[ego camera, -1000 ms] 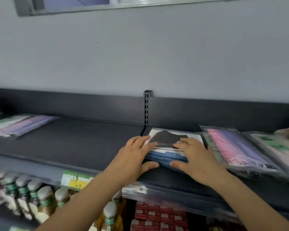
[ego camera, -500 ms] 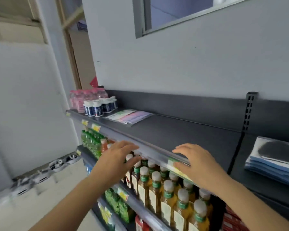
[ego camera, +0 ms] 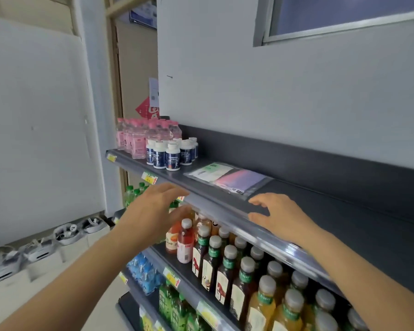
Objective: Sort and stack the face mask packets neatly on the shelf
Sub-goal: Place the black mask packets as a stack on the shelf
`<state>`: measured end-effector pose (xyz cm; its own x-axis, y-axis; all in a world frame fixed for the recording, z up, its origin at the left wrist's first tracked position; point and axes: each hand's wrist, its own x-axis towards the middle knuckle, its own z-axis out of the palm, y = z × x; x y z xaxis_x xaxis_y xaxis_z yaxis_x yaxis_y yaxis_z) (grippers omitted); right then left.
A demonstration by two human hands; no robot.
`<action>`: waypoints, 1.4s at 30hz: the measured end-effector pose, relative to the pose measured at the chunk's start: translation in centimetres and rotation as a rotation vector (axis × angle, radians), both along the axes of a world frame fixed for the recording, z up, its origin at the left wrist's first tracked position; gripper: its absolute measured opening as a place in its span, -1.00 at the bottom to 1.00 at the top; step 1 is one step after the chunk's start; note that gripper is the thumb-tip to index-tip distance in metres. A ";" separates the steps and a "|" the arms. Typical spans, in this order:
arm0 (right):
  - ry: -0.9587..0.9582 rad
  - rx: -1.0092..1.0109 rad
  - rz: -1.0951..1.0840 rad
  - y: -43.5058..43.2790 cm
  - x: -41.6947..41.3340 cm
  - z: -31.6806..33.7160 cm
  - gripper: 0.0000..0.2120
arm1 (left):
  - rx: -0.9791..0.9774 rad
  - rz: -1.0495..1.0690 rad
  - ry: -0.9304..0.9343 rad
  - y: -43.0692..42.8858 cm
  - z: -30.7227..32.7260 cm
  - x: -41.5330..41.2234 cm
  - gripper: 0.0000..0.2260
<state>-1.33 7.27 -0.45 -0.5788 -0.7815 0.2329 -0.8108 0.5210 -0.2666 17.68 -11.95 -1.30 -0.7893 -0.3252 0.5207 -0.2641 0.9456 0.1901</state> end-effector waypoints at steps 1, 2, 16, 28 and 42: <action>0.003 0.006 -0.009 -1.5 -0.2 0.0 -0.58 | -0.003 -0.008 -0.017 -1.3 -0.1 0.0 -0.63; 0.008 0.018 -0.019 -2.7 -0.5 0.1 -0.57 | 0.000 -0.016 -0.033 -2.4 -0.1 -0.1 -0.62; -0.005 0.403 -0.150 -14.5 -9.2 0.6 -0.17 | -0.017 -0.202 -0.046 -13.1 -1.4 -7.4 -0.63; 0.052 0.648 -0.220 -18.7 -15.6 0.9 -0.40 | 0.004 -0.342 -0.428 -19.3 -1.0 -23.0 -0.32; 0.154 0.308 -0.653 -19.1 -10.0 -1.6 -0.78 | -0.355 -0.473 -0.543 -21.3 -2.5 -27.0 -0.55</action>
